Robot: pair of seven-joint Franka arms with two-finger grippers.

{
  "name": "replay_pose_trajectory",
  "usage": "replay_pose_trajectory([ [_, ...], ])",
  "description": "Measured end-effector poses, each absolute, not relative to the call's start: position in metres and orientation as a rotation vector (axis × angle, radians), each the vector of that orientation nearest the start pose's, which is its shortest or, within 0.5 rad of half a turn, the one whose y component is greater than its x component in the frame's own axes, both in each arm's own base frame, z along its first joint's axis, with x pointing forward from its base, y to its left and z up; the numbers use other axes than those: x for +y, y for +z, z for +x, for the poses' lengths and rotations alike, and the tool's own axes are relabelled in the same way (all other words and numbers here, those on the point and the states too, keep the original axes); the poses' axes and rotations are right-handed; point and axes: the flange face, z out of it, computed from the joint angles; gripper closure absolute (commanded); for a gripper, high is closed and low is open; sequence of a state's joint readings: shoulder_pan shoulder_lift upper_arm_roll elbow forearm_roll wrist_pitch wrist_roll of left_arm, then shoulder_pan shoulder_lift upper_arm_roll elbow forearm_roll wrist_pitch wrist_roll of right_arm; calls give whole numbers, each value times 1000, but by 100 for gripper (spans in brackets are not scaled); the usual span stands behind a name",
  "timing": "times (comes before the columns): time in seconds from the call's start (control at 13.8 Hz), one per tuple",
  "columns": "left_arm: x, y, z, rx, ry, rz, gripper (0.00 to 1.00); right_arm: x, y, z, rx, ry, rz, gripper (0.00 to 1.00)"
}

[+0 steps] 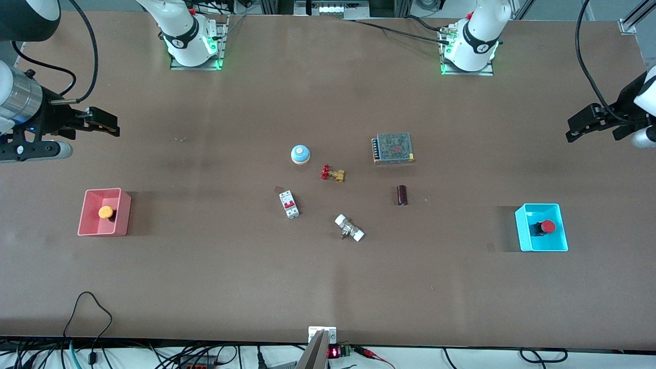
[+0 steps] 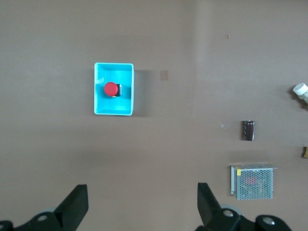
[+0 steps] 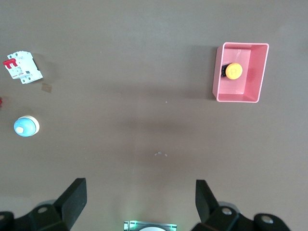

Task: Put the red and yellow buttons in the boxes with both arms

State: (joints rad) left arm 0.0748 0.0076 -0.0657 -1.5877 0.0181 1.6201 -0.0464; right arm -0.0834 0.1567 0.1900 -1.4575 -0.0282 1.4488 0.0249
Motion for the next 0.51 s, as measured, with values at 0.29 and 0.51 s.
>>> replay_pose_trajectory([
  [0.29, 8, 617, 560, -90, -29, -3123, 0, 50, 568, 580, -119, 279, -3143, 0],
  [0.51, 9, 617, 560, -93, -28, -3123, 0, 50, 567, 577, -118, 287, -3144, 0],
])
